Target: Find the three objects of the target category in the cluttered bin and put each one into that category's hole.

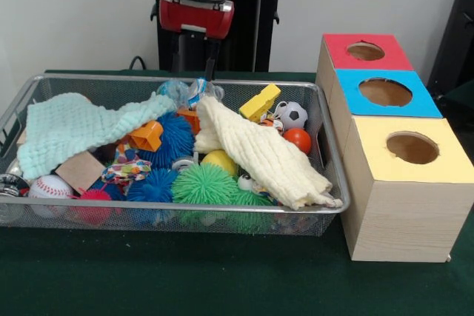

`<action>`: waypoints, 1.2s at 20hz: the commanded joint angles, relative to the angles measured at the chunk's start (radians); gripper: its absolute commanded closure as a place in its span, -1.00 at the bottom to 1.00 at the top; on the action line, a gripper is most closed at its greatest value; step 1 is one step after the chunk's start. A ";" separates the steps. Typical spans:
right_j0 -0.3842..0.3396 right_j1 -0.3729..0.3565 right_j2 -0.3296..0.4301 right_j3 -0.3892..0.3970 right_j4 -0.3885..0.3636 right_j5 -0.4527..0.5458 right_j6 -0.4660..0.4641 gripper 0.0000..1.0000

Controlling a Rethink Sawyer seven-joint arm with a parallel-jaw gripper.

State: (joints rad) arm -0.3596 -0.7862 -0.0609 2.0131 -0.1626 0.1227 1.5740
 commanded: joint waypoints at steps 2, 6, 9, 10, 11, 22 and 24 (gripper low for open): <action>0.010 -0.011 0.069 -0.115 0.057 0.147 0.123 -1.00; 0.004 -0.004 0.077 -0.117 0.058 0.143 0.119 -1.00; 0.004 0.021 0.075 -0.117 0.051 0.109 0.124 -1.00; 0.008 0.034 0.071 -0.121 0.049 0.097 0.127 -1.00; 0.010 0.047 0.068 -0.120 0.047 0.087 0.130 -1.00; 0.042 0.111 0.031 -0.095 0.014 -0.011 0.156 -1.00; 0.045 0.116 0.030 -0.092 0.011 -0.020 0.157 -1.00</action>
State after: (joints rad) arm -0.3251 -0.7209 -0.0588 1.9490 -0.1412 0.1565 1.5740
